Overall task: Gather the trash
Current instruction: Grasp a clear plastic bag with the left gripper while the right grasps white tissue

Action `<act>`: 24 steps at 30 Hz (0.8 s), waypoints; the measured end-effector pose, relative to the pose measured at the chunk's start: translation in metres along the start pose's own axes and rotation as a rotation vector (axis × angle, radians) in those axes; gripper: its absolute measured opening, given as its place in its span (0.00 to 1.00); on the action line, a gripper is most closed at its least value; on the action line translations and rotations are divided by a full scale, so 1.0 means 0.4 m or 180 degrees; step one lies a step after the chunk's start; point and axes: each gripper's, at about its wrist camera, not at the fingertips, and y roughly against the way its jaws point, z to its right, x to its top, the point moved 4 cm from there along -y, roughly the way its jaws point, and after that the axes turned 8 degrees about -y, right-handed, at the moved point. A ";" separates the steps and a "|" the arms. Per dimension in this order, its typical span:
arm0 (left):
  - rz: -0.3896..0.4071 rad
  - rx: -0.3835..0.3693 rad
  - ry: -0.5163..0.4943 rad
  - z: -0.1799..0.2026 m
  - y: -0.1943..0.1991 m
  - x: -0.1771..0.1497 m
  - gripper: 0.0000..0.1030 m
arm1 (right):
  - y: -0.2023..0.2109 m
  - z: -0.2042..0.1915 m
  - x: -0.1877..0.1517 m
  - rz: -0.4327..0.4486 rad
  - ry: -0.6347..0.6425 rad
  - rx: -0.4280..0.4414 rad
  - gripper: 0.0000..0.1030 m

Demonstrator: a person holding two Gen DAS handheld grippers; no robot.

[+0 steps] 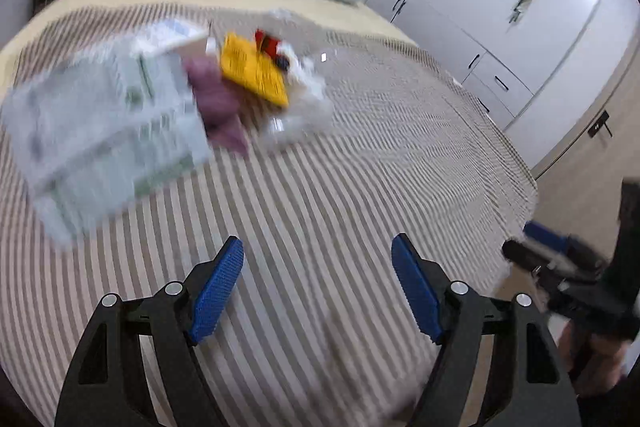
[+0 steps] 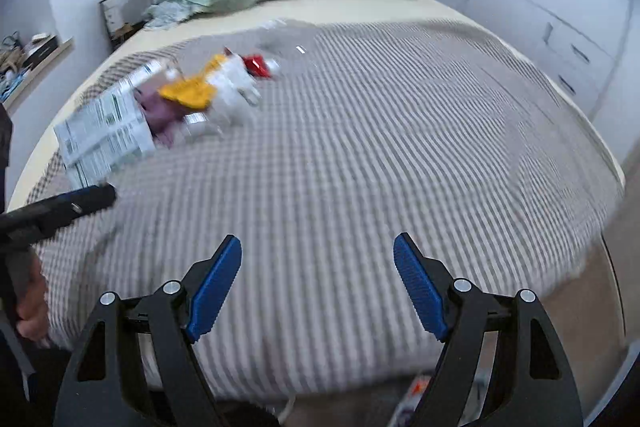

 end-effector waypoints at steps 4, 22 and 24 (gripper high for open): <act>-0.0011 0.0275 -0.0499 -0.037 -0.093 0.090 0.52 | -0.053 -0.057 0.119 0.0102 0.0060 0.0151 0.73; -0.0006 0.0256 -0.0567 -0.090 -0.058 0.122 0.24 | -0.547 -0.296 0.360 -0.0515 0.0336 0.0476 0.22; 0.0036 0.0338 -0.0469 -0.116 -0.025 0.136 0.24 | -0.559 -0.288 0.358 -0.0687 0.0186 0.0579 0.11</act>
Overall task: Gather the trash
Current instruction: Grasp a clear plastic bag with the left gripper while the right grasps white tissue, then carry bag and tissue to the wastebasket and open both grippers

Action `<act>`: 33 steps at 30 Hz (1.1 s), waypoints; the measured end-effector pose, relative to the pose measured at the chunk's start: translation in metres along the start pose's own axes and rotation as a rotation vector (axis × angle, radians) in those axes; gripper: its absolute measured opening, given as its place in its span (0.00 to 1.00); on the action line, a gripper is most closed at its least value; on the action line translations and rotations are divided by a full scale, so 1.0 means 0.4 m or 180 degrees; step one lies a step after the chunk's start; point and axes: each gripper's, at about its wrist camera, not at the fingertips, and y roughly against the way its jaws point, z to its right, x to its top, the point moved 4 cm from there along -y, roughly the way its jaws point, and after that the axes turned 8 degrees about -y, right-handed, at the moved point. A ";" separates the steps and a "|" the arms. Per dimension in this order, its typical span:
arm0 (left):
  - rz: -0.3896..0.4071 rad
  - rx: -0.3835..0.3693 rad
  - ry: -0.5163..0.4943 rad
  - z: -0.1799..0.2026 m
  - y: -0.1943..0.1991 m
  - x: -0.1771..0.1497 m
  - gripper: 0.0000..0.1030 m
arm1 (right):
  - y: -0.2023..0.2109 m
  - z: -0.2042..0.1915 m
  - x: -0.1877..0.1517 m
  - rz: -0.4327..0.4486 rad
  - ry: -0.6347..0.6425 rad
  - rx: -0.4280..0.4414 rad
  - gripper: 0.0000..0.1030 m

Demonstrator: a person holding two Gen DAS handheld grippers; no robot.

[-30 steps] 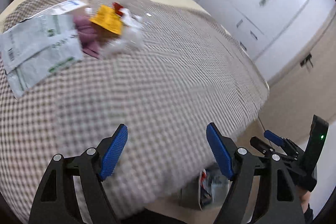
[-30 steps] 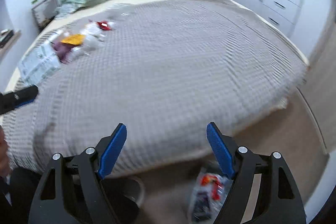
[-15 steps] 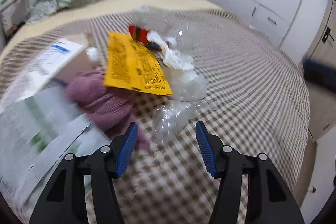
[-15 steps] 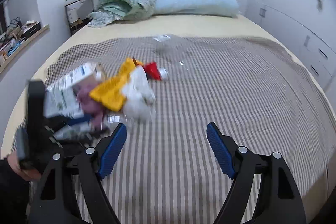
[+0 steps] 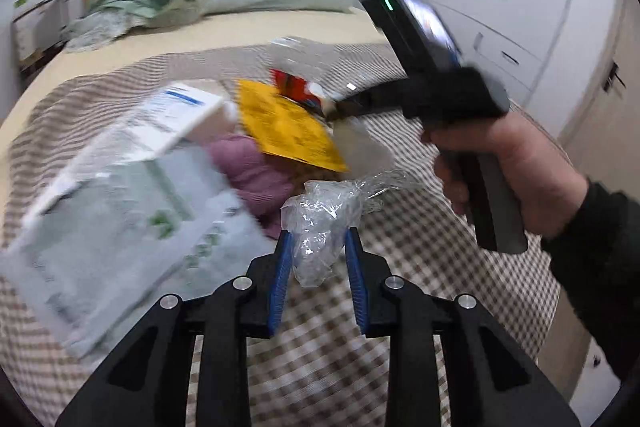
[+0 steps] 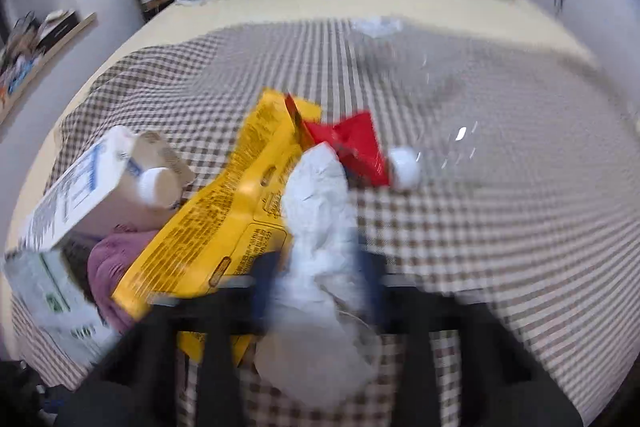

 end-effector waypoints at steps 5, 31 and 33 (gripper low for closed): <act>0.0060 0.0424 0.0133 -0.064 0.098 0.039 0.24 | 0.169 -0.025 0.002 0.0269 0.0101 0.0052 0.08; 0.0576 0.0316 0.0108 0.407 0.614 0.071 0.24 | 1.045 0.288 -0.401 0.1220 -0.0137 -0.0151 0.08; 0.0539 0.0194 0.0100 0.465 0.603 0.069 0.24 | 1.085 0.350 -0.444 0.1250 -0.0208 -0.0228 0.08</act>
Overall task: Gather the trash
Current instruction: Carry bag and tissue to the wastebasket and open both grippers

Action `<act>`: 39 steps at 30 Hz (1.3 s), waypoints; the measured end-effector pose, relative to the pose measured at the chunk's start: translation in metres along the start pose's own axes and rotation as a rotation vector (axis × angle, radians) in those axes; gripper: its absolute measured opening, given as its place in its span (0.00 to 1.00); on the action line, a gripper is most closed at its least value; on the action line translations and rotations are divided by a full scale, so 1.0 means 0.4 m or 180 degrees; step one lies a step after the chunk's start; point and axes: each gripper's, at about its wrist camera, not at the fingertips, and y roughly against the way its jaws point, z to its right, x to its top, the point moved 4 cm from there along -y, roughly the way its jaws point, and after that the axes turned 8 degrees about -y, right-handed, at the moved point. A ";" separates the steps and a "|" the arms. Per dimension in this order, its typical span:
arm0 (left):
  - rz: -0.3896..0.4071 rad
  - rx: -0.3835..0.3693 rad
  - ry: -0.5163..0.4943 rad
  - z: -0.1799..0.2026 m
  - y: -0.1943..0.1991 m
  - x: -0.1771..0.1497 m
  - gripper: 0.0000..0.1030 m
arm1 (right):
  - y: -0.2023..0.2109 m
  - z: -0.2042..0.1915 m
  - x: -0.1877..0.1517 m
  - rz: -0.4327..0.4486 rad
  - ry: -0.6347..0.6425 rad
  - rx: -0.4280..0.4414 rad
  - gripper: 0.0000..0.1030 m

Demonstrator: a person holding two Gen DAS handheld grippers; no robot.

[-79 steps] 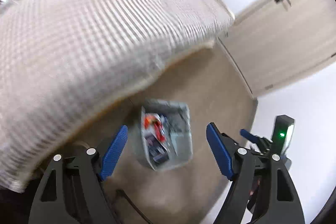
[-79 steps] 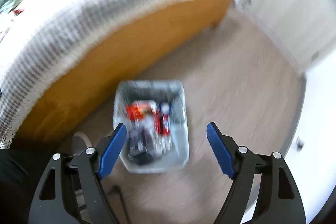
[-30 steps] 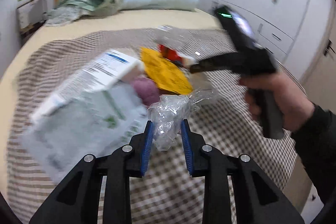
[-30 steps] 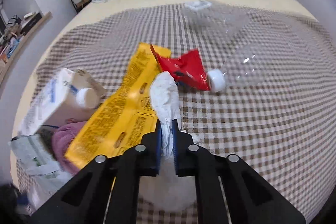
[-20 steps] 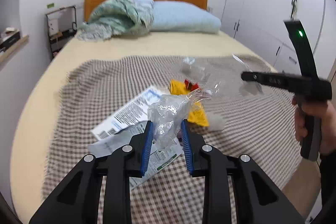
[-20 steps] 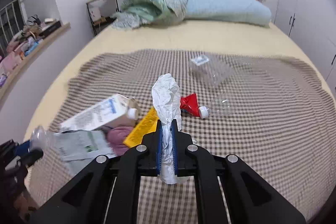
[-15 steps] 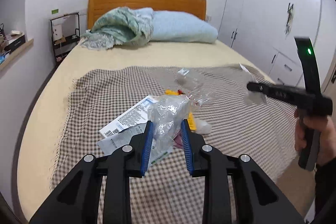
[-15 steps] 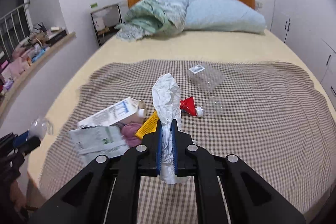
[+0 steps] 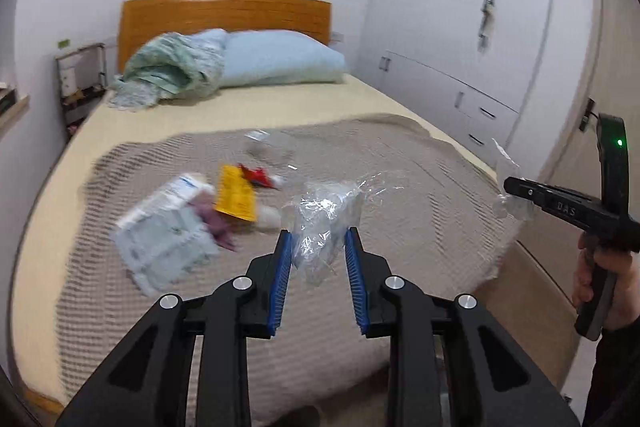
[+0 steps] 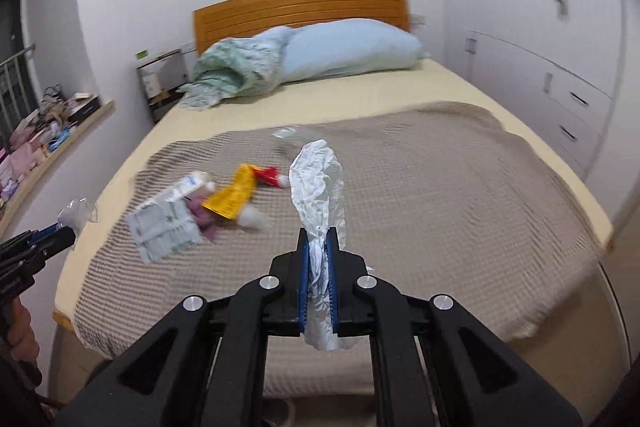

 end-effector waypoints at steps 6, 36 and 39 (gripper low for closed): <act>-0.0190 -0.0252 -0.0295 0.202 -0.051 -0.051 0.24 | 0.086 0.167 -0.101 -0.0016 -0.0145 -0.0182 0.08; -0.2770 -0.1263 -0.1062 0.682 -0.595 -0.855 0.26 | -0.346 0.622 -1.227 -0.2350 -0.1362 -0.0844 0.65; -0.2937 -0.1231 -0.0990 0.705 -0.650 -0.883 0.26 | -0.321 0.645 -1.237 -0.2244 -0.1565 -0.0861 0.65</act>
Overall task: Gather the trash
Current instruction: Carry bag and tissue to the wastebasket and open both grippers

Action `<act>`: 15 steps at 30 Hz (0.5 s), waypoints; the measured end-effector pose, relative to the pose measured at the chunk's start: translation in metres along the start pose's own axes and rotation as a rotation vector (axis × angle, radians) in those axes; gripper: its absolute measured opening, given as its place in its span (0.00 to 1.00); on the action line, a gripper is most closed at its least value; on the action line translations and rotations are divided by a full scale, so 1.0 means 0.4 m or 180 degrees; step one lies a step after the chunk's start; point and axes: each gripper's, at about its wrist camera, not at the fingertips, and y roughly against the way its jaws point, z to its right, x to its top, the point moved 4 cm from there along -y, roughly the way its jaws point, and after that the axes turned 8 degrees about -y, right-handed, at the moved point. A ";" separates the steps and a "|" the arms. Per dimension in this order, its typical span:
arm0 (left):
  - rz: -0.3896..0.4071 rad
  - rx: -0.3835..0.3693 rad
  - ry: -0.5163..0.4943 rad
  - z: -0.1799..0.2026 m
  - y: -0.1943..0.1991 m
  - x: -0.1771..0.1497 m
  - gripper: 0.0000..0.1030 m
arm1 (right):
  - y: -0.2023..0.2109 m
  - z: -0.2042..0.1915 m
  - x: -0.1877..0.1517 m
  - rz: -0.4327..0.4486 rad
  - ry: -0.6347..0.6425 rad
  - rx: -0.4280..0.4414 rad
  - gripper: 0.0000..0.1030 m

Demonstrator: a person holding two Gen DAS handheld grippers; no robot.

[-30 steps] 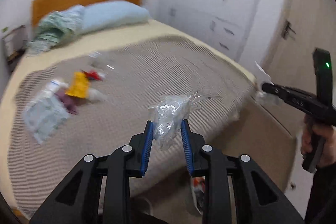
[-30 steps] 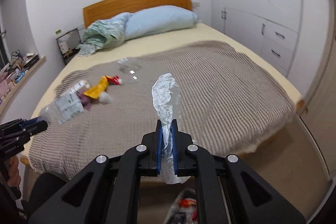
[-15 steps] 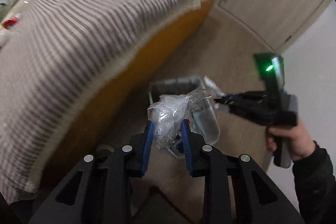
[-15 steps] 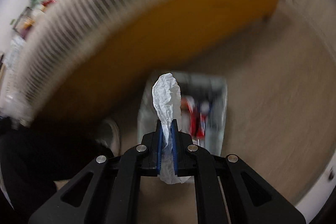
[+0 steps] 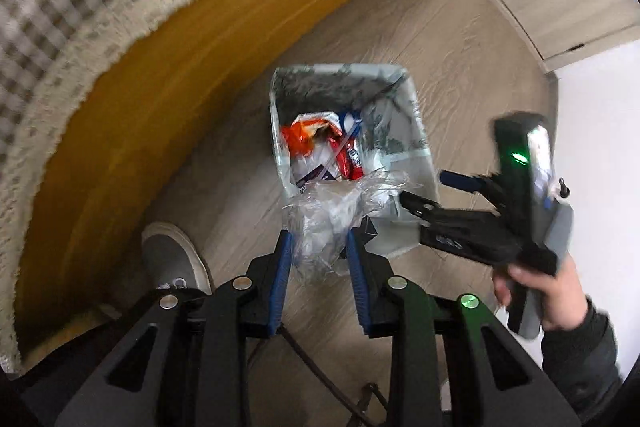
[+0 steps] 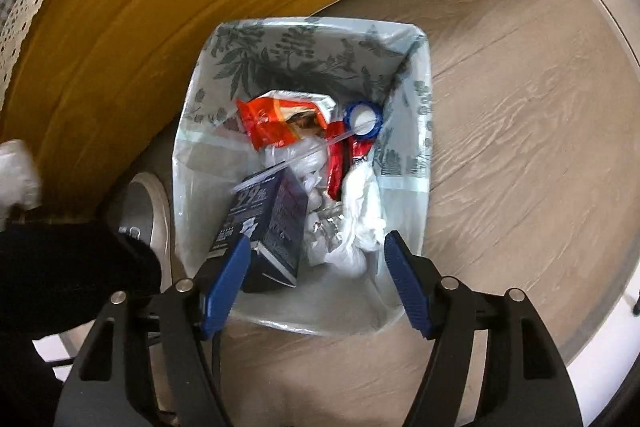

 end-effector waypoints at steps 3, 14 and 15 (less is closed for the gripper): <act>-0.0170 -0.0090 0.0015 0.012 -0.068 0.035 0.26 | 0.024 0.049 -0.031 0.0064 -0.0365 0.0173 0.65; 0.0005 0.0298 -0.0185 0.086 -0.207 0.161 0.69 | 0.019 0.100 -0.128 0.0030 -0.0783 0.0192 0.65; -0.0015 0.0288 -0.0152 0.081 -0.207 0.163 0.69 | 0.016 0.099 -0.124 0.0030 -0.0783 0.0189 0.65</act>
